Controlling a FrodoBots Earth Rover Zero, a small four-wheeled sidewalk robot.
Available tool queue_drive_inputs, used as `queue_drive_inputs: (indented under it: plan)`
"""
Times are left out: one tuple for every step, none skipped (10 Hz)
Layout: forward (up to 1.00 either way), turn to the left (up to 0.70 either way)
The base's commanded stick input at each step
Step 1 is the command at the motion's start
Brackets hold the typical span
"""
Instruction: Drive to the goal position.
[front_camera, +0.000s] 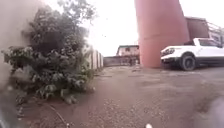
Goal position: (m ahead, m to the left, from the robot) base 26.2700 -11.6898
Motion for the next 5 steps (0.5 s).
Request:
queue_drive_inputs:
  plan:
    - [0.6,-0.14]
    - [0.6,-0.14]
    - [0.6,-0.14]
    - [0.6,-0.14]
    - [0.6,-0.15]
